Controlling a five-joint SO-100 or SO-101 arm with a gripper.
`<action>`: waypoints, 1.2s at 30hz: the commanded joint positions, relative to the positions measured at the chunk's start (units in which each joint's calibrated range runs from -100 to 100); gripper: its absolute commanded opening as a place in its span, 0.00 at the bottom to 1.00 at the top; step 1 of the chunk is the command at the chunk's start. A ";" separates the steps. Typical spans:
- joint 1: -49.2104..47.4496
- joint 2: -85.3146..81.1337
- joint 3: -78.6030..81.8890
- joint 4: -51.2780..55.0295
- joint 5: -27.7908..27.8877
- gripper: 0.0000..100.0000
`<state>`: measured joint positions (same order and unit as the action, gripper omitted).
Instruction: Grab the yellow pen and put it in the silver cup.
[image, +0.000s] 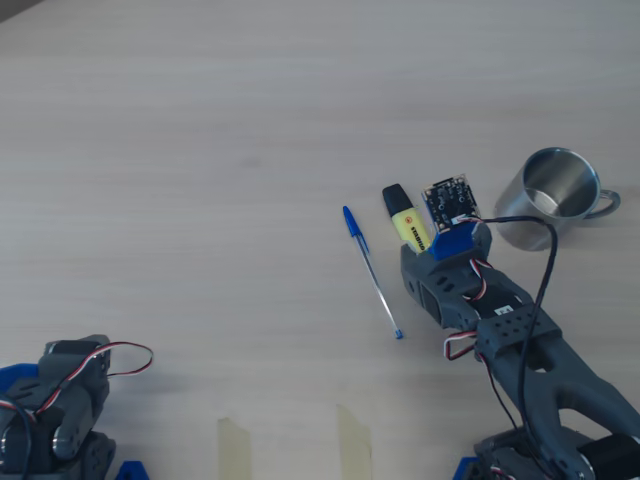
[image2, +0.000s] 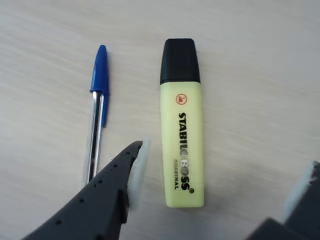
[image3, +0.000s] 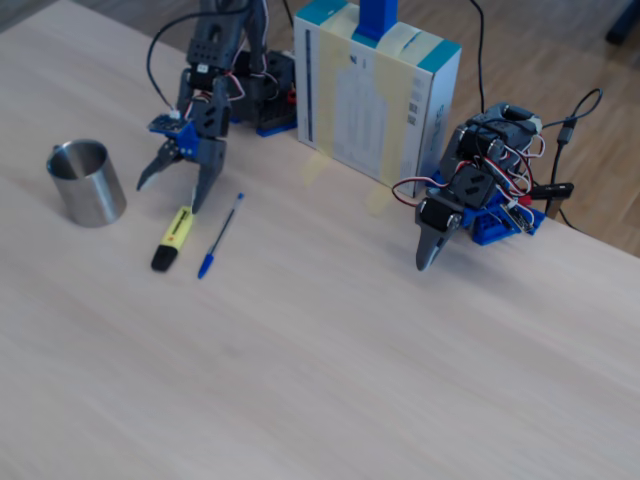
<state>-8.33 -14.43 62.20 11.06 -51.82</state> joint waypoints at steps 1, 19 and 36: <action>1.88 1.63 -2.93 -1.66 -0.04 0.44; 0.22 12.93 -10.09 -1.66 0.01 0.44; 0.22 22.24 -14.90 -1.66 -0.04 0.44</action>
<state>-8.25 6.86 49.48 9.21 -51.82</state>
